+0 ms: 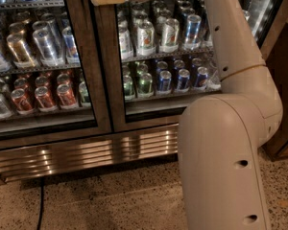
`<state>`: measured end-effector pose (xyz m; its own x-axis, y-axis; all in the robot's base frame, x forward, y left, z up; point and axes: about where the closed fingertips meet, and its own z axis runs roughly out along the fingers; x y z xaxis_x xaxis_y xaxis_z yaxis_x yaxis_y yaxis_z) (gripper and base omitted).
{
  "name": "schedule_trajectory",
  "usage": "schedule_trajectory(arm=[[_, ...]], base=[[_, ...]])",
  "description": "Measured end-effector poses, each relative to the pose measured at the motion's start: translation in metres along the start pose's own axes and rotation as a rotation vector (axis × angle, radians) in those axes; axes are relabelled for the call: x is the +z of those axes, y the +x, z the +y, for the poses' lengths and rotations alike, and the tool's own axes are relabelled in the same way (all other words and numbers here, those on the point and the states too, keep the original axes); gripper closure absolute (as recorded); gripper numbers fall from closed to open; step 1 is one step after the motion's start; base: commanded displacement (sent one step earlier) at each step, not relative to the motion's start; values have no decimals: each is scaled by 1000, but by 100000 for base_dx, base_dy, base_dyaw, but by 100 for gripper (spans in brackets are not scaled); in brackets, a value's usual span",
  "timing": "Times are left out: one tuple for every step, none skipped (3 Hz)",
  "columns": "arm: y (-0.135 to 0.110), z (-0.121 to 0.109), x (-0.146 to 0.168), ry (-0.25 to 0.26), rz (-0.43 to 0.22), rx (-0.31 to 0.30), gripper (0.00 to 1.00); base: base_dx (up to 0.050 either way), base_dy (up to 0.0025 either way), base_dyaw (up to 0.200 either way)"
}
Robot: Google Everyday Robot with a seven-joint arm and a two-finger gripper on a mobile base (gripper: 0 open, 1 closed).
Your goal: Open right fridge door
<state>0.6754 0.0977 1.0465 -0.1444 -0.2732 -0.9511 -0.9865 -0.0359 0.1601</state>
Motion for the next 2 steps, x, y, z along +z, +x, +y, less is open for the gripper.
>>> schedule_trajectory(arm=[[-1,-6,-2,0,0,0,100],[-1,-13,-3,1,0,-1,100]], base=[[0,0,0],[0,0,0]])
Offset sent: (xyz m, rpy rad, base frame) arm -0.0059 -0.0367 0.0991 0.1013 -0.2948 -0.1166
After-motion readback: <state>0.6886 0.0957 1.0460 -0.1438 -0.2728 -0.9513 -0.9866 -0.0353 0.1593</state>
